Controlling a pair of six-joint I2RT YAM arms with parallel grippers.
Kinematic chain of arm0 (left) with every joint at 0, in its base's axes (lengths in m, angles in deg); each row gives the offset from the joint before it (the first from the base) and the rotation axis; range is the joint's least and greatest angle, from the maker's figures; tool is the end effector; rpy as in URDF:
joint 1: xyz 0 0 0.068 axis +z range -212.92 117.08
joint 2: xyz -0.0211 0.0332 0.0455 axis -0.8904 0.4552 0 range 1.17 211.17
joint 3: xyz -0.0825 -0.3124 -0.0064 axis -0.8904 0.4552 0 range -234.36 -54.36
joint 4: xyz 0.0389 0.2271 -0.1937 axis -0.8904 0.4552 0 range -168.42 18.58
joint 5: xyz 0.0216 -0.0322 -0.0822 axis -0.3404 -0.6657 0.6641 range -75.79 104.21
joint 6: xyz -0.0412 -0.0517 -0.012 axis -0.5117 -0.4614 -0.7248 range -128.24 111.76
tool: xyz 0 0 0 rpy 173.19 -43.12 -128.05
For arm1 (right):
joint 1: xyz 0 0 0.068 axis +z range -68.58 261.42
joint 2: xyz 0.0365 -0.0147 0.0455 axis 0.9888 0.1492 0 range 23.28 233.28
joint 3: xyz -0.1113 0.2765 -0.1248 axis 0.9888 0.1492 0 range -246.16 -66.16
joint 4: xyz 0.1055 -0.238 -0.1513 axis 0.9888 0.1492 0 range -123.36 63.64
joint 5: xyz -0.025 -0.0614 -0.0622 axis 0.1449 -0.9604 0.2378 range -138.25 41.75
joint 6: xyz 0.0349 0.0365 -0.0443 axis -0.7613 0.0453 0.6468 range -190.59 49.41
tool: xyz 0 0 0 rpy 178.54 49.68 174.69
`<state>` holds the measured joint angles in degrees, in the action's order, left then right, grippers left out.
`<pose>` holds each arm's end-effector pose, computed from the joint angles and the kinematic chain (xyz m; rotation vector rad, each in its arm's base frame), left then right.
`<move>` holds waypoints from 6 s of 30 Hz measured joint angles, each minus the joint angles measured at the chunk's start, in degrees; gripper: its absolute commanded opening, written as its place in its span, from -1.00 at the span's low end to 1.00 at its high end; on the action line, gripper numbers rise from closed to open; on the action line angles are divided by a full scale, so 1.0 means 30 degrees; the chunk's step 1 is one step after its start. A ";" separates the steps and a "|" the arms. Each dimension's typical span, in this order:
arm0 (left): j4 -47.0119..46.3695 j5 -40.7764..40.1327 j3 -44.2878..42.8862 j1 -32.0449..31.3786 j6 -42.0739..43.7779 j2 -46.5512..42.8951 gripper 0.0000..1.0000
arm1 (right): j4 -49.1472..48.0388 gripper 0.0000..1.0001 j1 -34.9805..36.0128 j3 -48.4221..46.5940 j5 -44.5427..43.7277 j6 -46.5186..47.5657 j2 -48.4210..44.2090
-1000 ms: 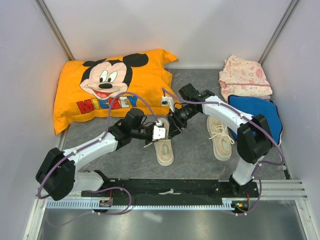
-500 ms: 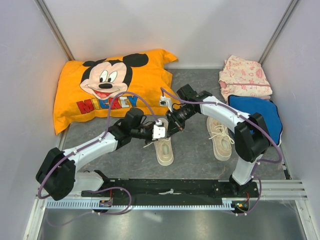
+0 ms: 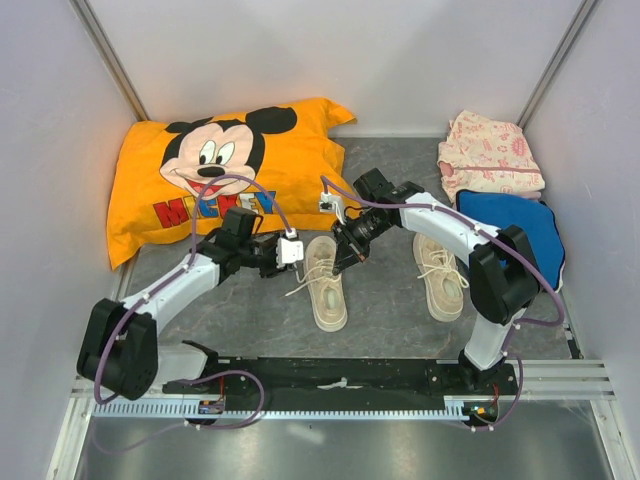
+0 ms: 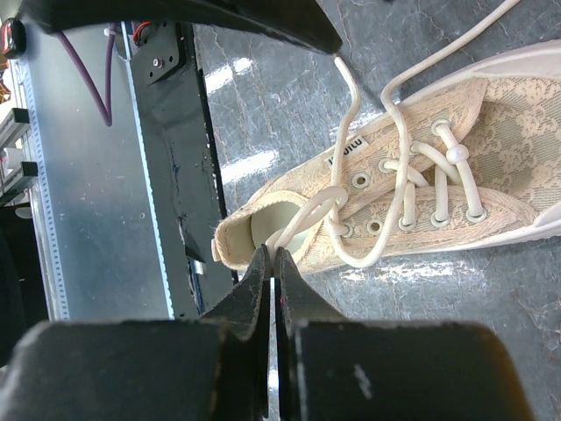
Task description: Tie the shoes
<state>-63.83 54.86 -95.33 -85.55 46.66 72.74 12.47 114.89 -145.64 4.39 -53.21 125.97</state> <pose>0.2436 -0.1394 0.2374 1.6100 1.4782 -0.5211 0.3225 0.2643 0.2641 -1.3338 2.2501 1.3433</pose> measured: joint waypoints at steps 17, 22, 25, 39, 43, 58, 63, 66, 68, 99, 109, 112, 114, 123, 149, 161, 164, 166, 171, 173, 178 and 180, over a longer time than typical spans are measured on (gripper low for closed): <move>0.2441 0.0066 -0.1741 -0.0525 0.4357 0.5421 -0.10 | -0.0022 -1.00 -0.0131 0.0007 -0.0510 -0.0044 0.0000; 0.3344 0.0058 -0.2120 -0.0787 0.5464 0.5982 -0.15 | -0.0029 -1.00 -0.0219 0.0000 -0.0627 -0.0087 0.0007; 0.3825 0.0058 -0.2404 -0.0882 0.5880 0.6484 -0.21 | -0.0036 -1.00 -0.0233 0.0000 -0.0648 -0.0102 0.0007; 0.4386 0.0066 -0.2951 -0.1093 0.6404 0.7468 -0.97 | -0.0044 -1.00 -0.0248 -0.0015 -0.0721 -0.0240 0.0051; 0.4393 0.0080 -0.2965 -0.1035 0.6251 0.7402 -0.97 | -0.0080 -1.00 -0.0255 -0.0015 -0.0962 -0.0321 0.0051; 0.6863 0.0699 -0.2244 -0.0444 0.5683 0.0860 -0.97 | -0.2055 -1.00 -0.0612 -0.0015 -0.2477 -0.1450 0.0044; 0.8903 0.1042 -0.2251 -0.0860 0.5625 0.0211 -0.97 | -0.2382 -1.00 -0.0648 -0.0015 -0.2521 -0.1719 0.0044; 1.0214 0.1115 -0.2251 -0.1566 0.5654 -0.0328 -0.97 | -0.2630 -1.00 -0.0663 -0.0015 -0.2514 -0.1836 0.0044; 1.0819 0.1137 -0.2251 -0.2433 0.5646 -0.0838 -0.97 | -0.2776 -1.00 -0.0663 -0.0015 -0.2514 -0.1938 0.0051; 0.0947 -0.1115 -0.3585 -0.5996 -0.5435 0.4044 -0.97 | -0.5129 0.00 0.0525 -0.0568 -0.2827 -0.4838 0.1319; 0.1086 -0.1392 -0.3082 -0.5654 -0.5661 0.4022 -0.97 | -0.3687 0.17 -0.0379 -0.0736 -0.2659 -0.4605 0.1348; 0.1107 -0.1392 -0.3082 -0.5610 -0.5668 0.4022 -0.97 | -0.3242 0.08 -0.0787 -0.0597 -0.2543 -0.4277 0.1195; 0.1144 -0.1392 -0.3082 -0.5610 -0.5668 0.4022 -0.97 | -0.2973 0.04 -0.0889 -0.0328 -0.2470 -0.4102 0.1064; 0.1362 -0.1464 -0.3082 -0.5603 -0.5668 0.4022 -0.97 | -0.2470 -0.03 -0.0787 0.0532 -0.2361 -0.3942 0.1005; 0.1763 -0.1508 -0.3417 -0.5537 -0.5821 0.4437 -0.97 | -0.3242 -0.61 -0.0787 0.1231 -0.1610 -0.4743 0.1617; 0.2098 -0.1508 -0.3767 -0.5537 -0.5982 0.4823 -0.97 | -0.3279 -1.00 -0.0787 0.1239 -0.2011 -0.4852 0.1763; 0.2200 -0.1508 -0.3978 -0.5537 -0.6040 0.4976 -0.97 | -0.3300 -1.00 -0.0787 0.1239 -0.2004 -0.4765 0.1763; 0.2259 -0.1508 -0.4044 -0.5537 -0.6105 0.5027 -0.97 | -0.3373 -1.00 -0.0787 0.1290 -0.2004 -0.4736 0.1712; 0.2331 -0.1479 -0.4109 -0.5457 -0.6455 0.5034 -0.97 | -0.3701 -1.00 -0.0787 0.1902 -0.1996 -0.4743 0.1027; 0.2397 -0.1421 -0.4146 -0.5377 -0.6608 0.5034 -0.97 | -0.3949 -1.00 -0.0787 0.2106 -0.1974 -0.4801 0.0656; 0.2419 -0.1370 -0.4146 -0.5319 -0.6914 0.5034 -0.97 | -0.4379 -1.00 -0.0787 0.2521 -0.1814 -0.4969 -0.0058; 0.2419 -0.1370 -0.4160 -0.5319 -0.7016 0.5042 -0.97 | -0.4583 -1.00 -0.0787 0.2616 -0.1625 -0.5064 -0.0182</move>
<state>-56.58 50.75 -107.81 -101.51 25.61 87.86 -1.28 112.53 -137.79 -0.48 -68.40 125.42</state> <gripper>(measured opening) 0.022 0.007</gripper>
